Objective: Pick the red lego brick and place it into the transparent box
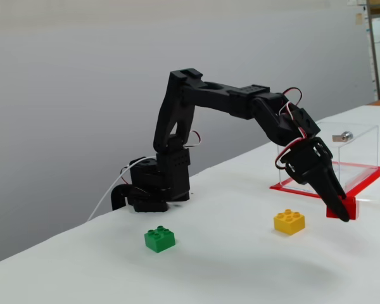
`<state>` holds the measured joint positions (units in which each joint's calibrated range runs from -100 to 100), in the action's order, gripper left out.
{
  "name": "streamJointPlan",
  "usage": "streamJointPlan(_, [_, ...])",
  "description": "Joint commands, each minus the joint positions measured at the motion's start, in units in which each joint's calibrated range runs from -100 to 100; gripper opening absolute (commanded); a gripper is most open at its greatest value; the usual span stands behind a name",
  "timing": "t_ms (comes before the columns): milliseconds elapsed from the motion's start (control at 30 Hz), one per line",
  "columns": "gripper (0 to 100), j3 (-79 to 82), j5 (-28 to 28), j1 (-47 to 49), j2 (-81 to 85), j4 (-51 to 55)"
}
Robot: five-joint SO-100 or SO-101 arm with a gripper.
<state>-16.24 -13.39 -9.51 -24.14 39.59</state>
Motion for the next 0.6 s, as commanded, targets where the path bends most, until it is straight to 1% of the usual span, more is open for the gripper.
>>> streamJointPlan(0, [16,-1.03,0.23,0.97,7.98,1.32])
streamJointPlan(167, [16,-1.12,0.34,2.52,15.79,6.71])
streamJointPlan(300, [16,-1.12,2.22,3.63,20.96,9.50])
streamJointPlan(500, [16,-1.12,2.89,5.92,24.87,12.89])
streamJointPlan(567, [16,-1.12,3.94,6.59,25.88,13.50])
